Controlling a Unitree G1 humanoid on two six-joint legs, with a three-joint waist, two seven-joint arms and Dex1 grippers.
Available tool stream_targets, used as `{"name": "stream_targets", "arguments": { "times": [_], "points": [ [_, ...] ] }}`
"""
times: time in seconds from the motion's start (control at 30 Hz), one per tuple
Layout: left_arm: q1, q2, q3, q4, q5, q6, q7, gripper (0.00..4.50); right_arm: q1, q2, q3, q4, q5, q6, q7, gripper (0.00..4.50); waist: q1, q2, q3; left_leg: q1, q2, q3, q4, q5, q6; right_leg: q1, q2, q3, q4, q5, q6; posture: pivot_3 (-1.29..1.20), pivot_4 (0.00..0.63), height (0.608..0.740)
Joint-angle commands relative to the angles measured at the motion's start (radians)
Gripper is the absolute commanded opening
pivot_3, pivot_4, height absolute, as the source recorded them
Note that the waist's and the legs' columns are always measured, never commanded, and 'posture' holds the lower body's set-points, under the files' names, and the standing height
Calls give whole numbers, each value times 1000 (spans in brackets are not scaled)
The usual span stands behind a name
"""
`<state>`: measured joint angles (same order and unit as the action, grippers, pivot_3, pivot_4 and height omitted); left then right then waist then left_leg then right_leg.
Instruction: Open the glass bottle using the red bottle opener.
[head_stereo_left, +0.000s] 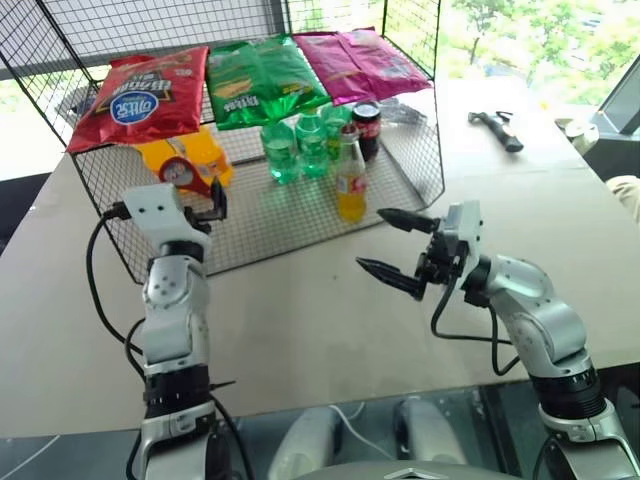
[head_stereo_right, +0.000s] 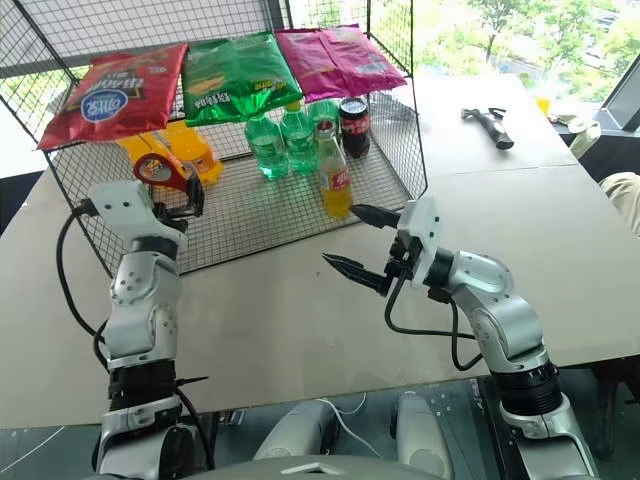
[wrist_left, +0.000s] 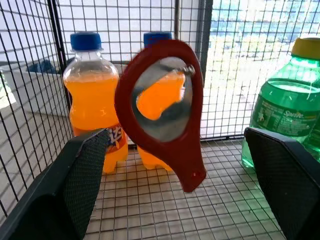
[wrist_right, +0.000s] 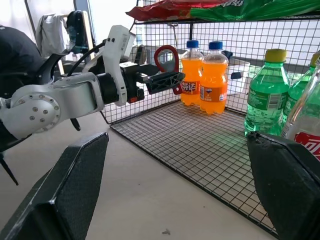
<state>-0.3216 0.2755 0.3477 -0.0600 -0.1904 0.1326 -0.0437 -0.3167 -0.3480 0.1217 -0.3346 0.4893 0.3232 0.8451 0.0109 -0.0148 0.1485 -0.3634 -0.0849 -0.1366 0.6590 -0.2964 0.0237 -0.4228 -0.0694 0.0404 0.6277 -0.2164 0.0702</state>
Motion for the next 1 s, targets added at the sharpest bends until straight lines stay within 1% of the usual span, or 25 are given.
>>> {"name": "stream_targets", "arguments": {
  "times": [0.03,0.4,0.5,0.57,0.6,0.63,0.67,0.7,0.73,0.77,1.0],
  "points": [
    [-23,10,8,-20,-8,-29,-1,4500,-19,12,-8,-54,34,5,-13,4451,1,0,0,0,0,0,0,0,0,0,0,0,0,0,0,0,150,740],
    [-22,-3,4,-38,-12,-35,10,4500,-27,19,-8,-84,61,22,-32,4451,1,0,0,-1,0,0,2,0,0,0,1,0,1,0,0,0,150,740],
    [-28,-16,2,-46,-36,-26,3,3693,-29,21,-9,-90,76,25,-28,4500,1,0,0,-1,0,0,2,0,0,0,1,0,1,0,0,0,150,740],
    [-29,-17,1,-46,-37,-25,3,2661,-30,21,-9,-92,81,25,-29,4500,1,0,0,-1,0,0,2,0,0,0,1,0,1,0,0,0,150,740],
    [-28,-17,0,-46,-37,-26,3,2226,-31,21,-8,-93,82,24,-28,4500,1,0,0,-1,0,0,3,0,0,0,1,0,1,0,0,0,150,740],
    [-27,-17,-1,-45,-37,-26,3,1674,-31,20,-8,-93,84,22,-27,4500,1,0,0,-1,0,0,3,0,0,0,1,0,1,0,0,0,150,740],
    [-27,-17,-2,-45,-37,-27,3,1350,-32,20,-8,-93,86,20,-24,4500,1,0,0,-1,0,0,3,0,0,0,1,0,1,0,0,0,150,740],
    [-26,-17,-3,-46,-37,-27,3,858,-34,21,-9,-95,90,19,-24,4500,1,0,0,-1,0,0,3,0,0,0,1,0,2,0,0,0,150,740],
    [-26,-17,-4,-47,-37,-26,3,236,-37,23,-11,-96,94,17,-24,4500,1,0,0,-1,0,0,4,0,0,0,1,0,2,0,0,0,150,740],
    [-26,-18,-5,-49,-37,-25,3,35,-40,25,-13,-97,98,17,-25,4500,1,0,0,-1,0,0,4,0,0,0,1,0,2,0,0,0,150,740],
    [-25,-27,-5,-54,-53,-18,2,35,-58,35,-18,-94,107,11,-30,4500,1,0,0,-1,0,0,7,0,0,0,1,0,5,0,0,0,150,740]
  ]
}}
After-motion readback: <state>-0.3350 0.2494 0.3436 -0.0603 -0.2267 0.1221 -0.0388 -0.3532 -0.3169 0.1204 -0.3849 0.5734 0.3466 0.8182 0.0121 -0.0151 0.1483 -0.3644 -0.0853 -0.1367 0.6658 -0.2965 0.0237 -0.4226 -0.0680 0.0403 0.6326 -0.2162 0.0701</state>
